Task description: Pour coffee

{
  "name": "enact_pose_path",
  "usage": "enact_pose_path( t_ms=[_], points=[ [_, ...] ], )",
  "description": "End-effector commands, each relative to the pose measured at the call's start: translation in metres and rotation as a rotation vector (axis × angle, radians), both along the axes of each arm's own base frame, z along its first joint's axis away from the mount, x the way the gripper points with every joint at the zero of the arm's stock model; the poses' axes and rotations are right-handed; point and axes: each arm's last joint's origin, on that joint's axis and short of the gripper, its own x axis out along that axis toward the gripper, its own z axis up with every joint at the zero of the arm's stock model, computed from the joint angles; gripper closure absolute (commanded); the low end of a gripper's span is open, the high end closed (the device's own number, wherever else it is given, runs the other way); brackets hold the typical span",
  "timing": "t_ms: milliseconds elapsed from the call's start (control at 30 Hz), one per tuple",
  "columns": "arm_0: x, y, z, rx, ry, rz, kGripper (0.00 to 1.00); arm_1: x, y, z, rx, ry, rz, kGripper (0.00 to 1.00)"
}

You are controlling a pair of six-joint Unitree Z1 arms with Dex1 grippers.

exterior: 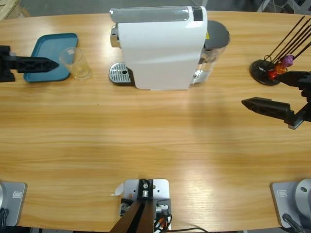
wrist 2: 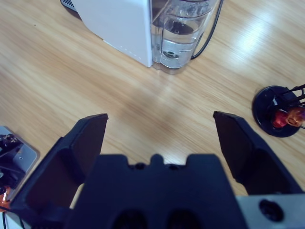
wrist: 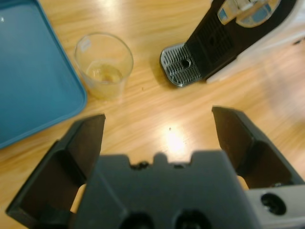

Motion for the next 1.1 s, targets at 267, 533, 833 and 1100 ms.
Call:
enact_pose_path(
  t_ms=[267,533,833,1100],
  points=[
    [0.033,-0.034,-0.070,0.256,0.003,-0.068,0.032,-0.005,-0.006,-0.010,0.022,0.014,0.000,0.018],
    [0.041,-0.034,-0.082,0.298,0.019,-0.003,0.032,-0.005,-0.007,-0.010,0.023,0.015,-0.001,0.018],
    [0.062,-0.043,-0.102,0.286,-0.012,0.000,0.032,-0.008,-0.010,-0.010,0.036,0.007,0.000,0.013],
    [0.074,-0.045,-0.111,0.304,-0.067,0.047,0.067,-0.009,-0.011,-0.010,0.043,0.006,0.006,0.013]
  ],
)
